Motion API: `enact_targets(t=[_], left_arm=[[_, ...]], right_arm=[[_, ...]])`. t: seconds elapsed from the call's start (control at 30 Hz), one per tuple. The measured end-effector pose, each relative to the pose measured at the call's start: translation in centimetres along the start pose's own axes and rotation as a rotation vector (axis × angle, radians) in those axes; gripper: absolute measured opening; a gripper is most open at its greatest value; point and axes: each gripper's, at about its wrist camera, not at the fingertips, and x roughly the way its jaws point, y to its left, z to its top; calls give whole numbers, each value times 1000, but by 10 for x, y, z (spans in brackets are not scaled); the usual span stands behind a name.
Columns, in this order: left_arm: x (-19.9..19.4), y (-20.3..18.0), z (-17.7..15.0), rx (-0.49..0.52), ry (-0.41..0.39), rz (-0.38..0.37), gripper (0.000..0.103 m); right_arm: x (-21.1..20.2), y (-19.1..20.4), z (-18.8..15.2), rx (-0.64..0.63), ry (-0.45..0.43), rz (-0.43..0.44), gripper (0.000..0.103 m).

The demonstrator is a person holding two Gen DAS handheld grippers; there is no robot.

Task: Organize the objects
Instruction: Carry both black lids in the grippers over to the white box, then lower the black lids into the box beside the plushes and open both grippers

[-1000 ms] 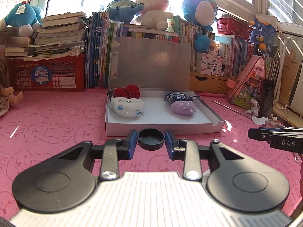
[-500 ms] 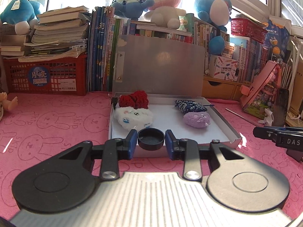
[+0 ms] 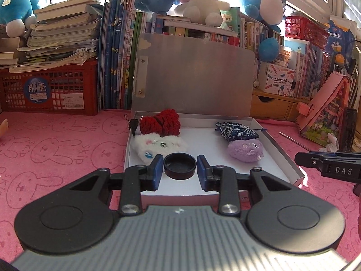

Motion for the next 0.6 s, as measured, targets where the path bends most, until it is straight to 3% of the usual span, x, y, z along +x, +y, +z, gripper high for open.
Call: enact_targets(t=[0.6], left_arm=[[57,4,-3,5,84,34,38]], right_arm=[[64,-1,4,42,98,20,36]])
